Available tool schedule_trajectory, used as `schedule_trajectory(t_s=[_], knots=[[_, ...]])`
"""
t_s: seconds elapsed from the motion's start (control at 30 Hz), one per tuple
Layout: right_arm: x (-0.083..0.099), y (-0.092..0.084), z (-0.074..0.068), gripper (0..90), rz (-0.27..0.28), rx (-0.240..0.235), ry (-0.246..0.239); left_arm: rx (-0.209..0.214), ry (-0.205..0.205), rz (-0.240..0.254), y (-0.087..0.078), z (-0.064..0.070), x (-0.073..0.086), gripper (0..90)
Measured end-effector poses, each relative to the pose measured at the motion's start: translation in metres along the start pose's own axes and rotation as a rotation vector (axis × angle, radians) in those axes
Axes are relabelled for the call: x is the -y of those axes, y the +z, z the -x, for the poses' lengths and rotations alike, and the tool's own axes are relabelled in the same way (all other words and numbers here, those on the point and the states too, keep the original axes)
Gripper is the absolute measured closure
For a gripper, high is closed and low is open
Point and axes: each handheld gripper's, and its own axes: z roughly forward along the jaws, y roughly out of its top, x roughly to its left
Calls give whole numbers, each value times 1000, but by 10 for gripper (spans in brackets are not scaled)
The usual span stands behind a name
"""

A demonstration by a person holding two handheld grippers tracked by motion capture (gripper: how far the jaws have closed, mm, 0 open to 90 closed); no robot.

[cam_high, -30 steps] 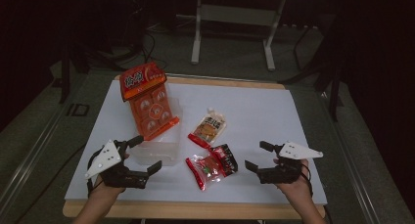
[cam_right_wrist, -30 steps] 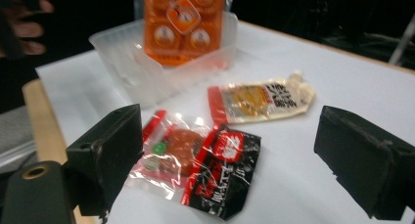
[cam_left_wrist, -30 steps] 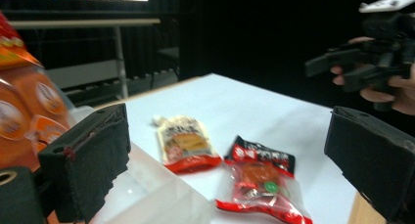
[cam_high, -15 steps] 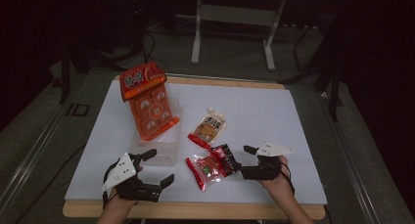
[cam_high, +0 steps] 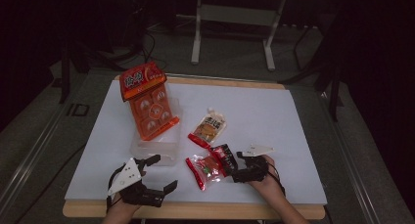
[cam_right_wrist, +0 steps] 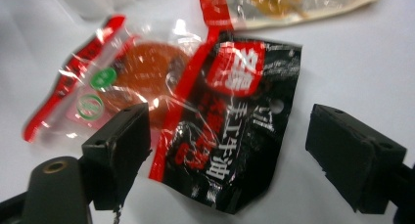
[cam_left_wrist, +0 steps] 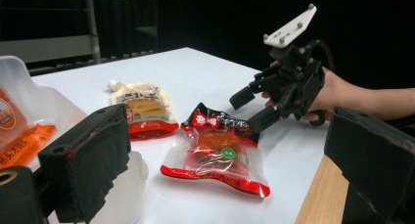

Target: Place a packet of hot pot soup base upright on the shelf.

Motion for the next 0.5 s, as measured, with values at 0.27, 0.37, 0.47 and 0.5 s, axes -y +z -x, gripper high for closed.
schedule_trajectory(t_s=[0.27,0.37,0.47,0.5], knots=[[0,12,-4,213,-51,17,-29,-4,-10,-8,0,-2,3,37],[0,13,-5,250,-59,15,-40,-3,-8,-13,1,-2,3,37],[-2,12,-7,305,-74,23,-31,1,-15,-16,2,-2,4,37],[-1,12,-9,336,-69,27,-42,3,-14,-18,3,-1,4,37]])
